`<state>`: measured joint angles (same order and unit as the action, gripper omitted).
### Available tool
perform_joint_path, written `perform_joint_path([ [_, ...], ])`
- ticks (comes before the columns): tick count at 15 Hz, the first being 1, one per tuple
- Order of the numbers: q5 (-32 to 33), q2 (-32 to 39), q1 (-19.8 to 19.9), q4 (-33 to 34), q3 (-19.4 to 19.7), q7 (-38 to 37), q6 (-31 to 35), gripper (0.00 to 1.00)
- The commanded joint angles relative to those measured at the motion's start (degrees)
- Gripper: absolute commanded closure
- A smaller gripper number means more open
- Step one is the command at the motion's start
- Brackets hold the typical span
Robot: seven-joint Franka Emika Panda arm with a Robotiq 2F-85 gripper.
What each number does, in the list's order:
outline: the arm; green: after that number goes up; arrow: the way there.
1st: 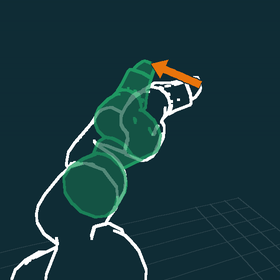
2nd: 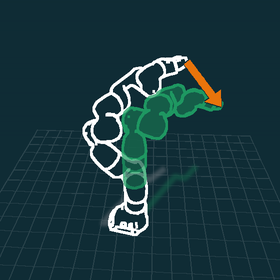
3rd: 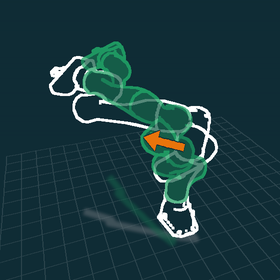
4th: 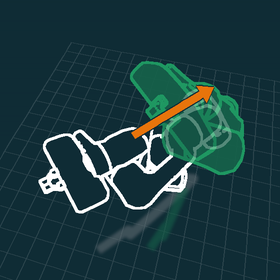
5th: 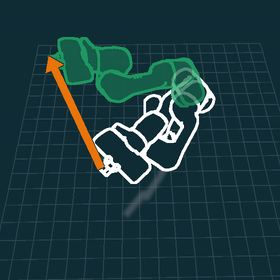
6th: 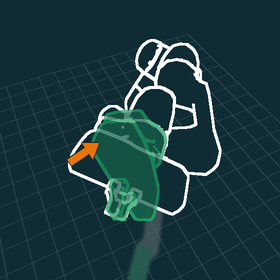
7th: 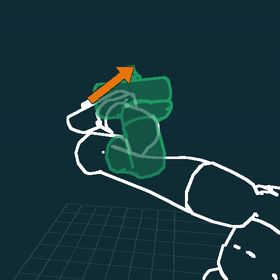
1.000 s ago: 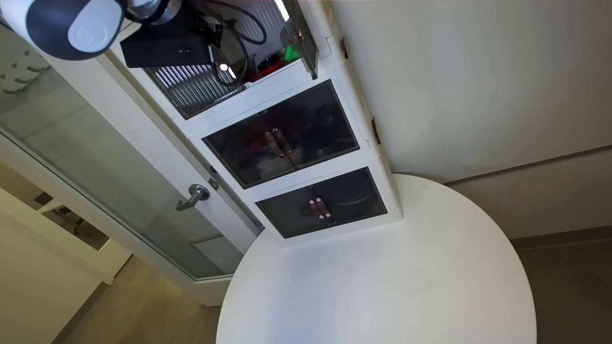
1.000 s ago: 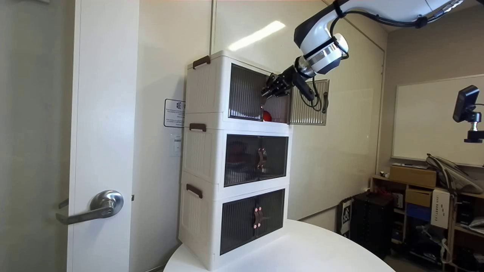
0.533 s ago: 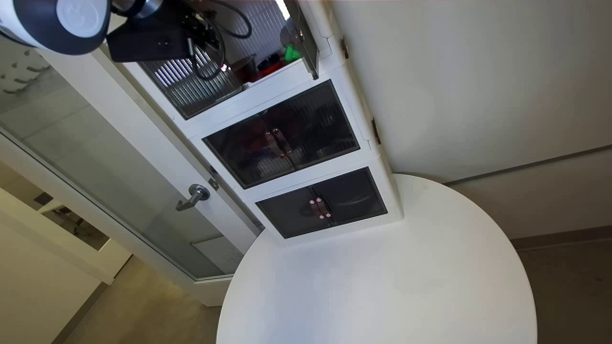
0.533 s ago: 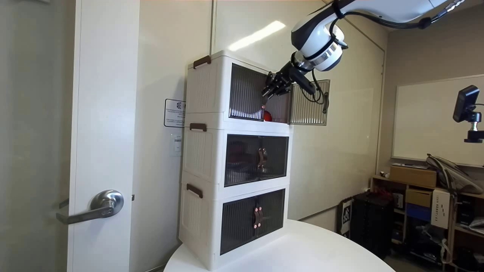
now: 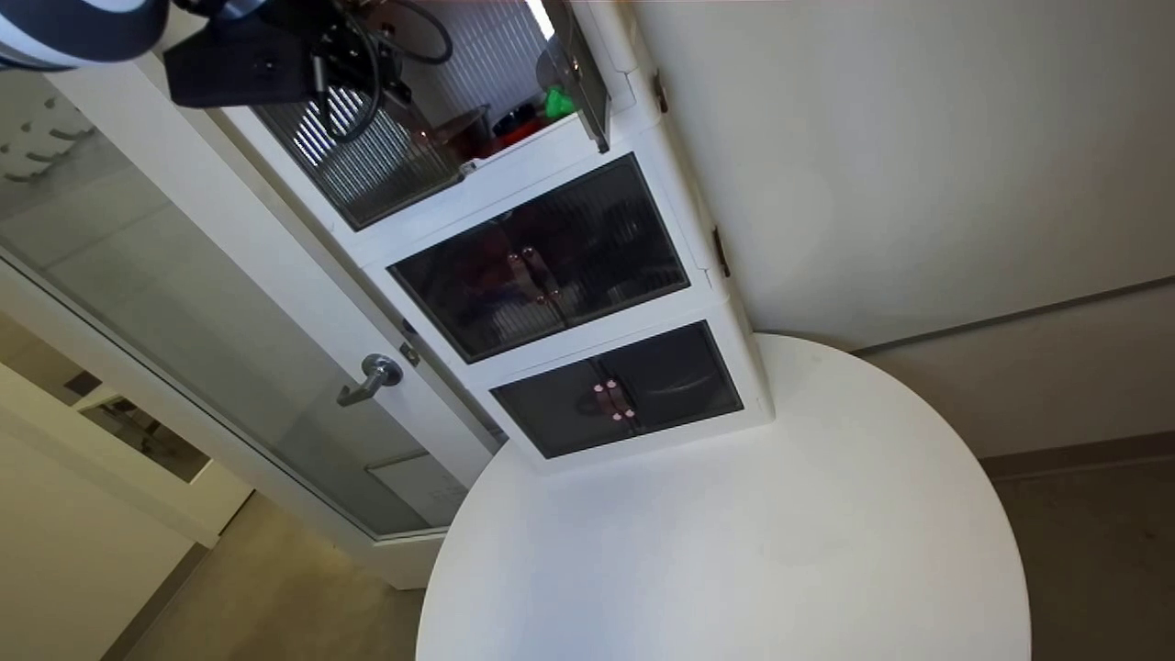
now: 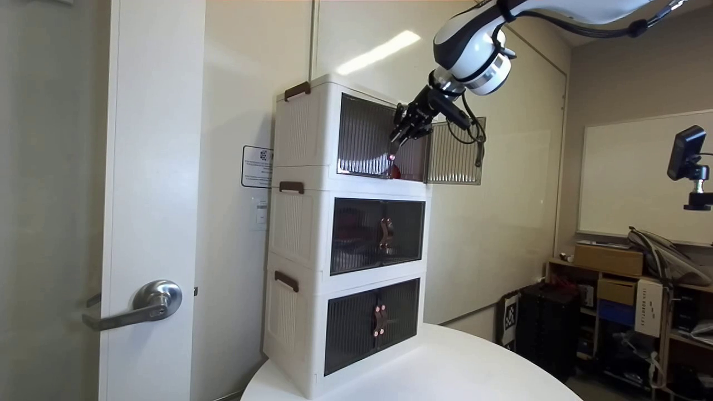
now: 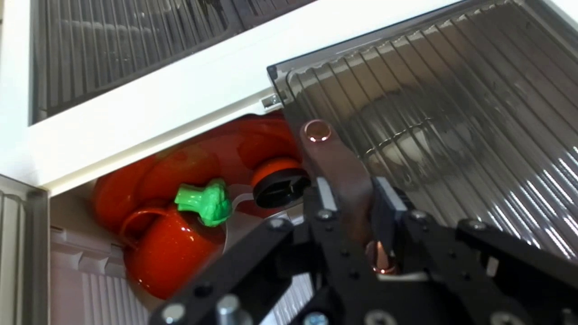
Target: Open the doors of the topmost cabinet
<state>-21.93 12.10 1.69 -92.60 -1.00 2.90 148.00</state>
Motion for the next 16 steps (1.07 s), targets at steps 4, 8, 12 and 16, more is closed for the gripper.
perform_joint_path([
  [4,4.0,-2.7,1.0,0.4,0.7,-2.3,-11.3,0.94],
  [8,4.1,-3.5,1.2,1.6,1.0,-2.1,-17.3,0.94],
  [12,5.3,-4.9,1.1,2.2,1.5,-2.6,-20.9,0.94],
  [16,6.9,-6.8,0.8,1.0,1.6,-3.4,-21.5,0.94],
])
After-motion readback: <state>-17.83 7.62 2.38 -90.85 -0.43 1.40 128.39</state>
